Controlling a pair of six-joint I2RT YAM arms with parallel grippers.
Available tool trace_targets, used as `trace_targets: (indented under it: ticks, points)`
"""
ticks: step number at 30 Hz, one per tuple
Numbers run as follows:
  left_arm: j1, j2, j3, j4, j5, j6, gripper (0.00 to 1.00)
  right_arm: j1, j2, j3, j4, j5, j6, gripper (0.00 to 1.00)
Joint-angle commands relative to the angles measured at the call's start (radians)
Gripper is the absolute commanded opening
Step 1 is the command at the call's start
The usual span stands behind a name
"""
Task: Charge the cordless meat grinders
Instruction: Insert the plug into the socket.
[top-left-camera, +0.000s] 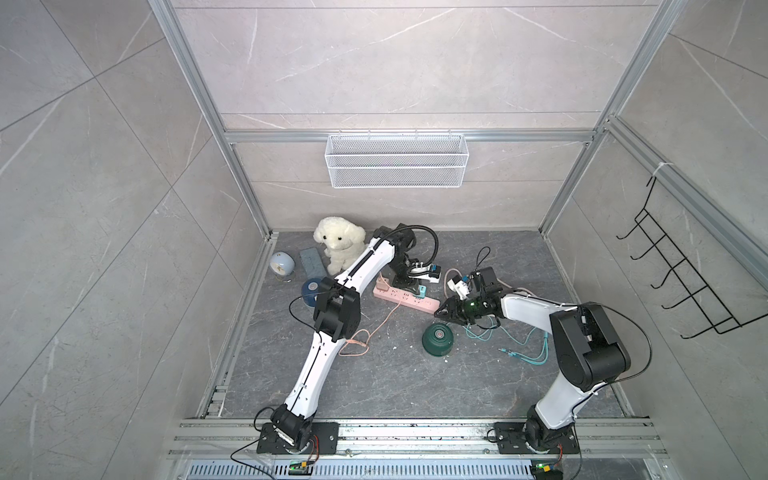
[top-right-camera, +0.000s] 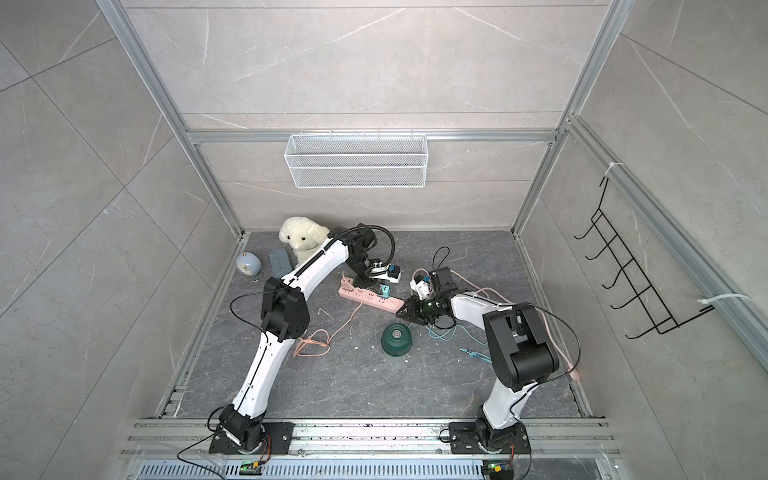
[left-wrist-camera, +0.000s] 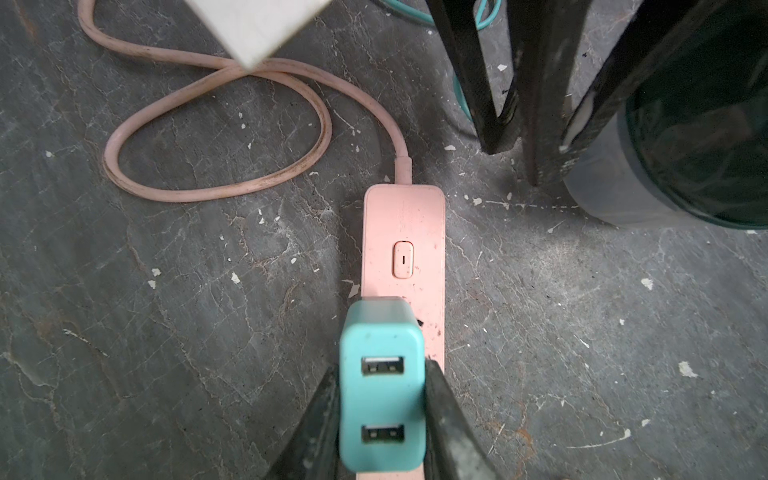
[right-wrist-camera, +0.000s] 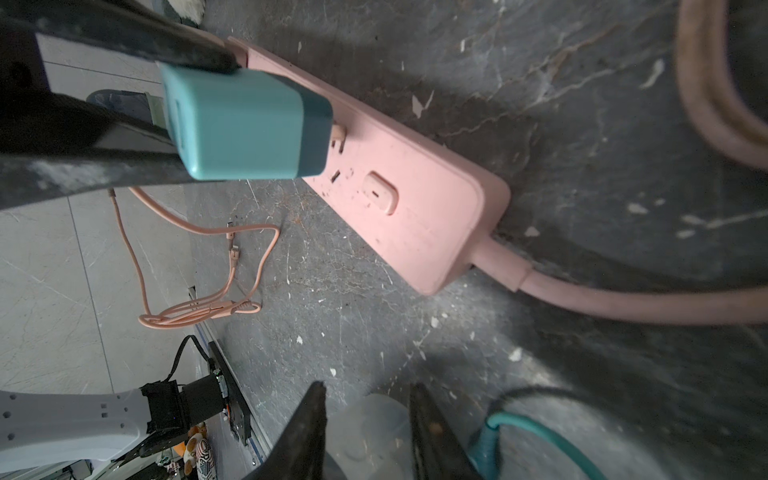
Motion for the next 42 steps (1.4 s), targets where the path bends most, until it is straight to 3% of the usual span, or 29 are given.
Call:
trace_targets:
  ticks: [1, 10, 15, 25, 30, 35, 42]
  points:
    - [-0.012, 0.01, -0.021, -0.049, -0.035, 0.027, 0.0, -0.004, 0.02, -0.013, -0.003, -0.014, -0.017, 0.36]
    - [-0.012, -0.016, -0.066, -0.077, -0.065, 0.06, 0.0, -0.006, 0.019, -0.01, -0.012, -0.014, -0.022, 0.36]
    - [-0.012, -0.009, -0.086, -0.025, -0.139, 0.058, 0.0, -0.006, 0.021, -0.005, -0.01, -0.02, -0.022, 0.36]
    - [-0.062, 0.033, -0.204, -0.029, -0.242, 0.018, 0.0, -0.01, 0.005, 0.0, -0.028, -0.024, -0.032, 0.36]
    - [-0.07, 0.053, -0.172, -0.056, -0.237, -0.055, 0.0, -0.01, -0.003, 0.011, -0.022, -0.034, -0.023, 0.37]
    - [-0.064, 0.055, -0.085, -0.032, -0.206, -0.13, 0.17, -0.01, -0.063, 0.004, -0.037, -0.018, -0.039, 0.4]
    - [-0.055, 0.008, -0.078, 0.08, -0.202, -0.223, 0.44, -0.011, -0.14, -0.002, -0.071, 0.013, -0.061, 0.48]
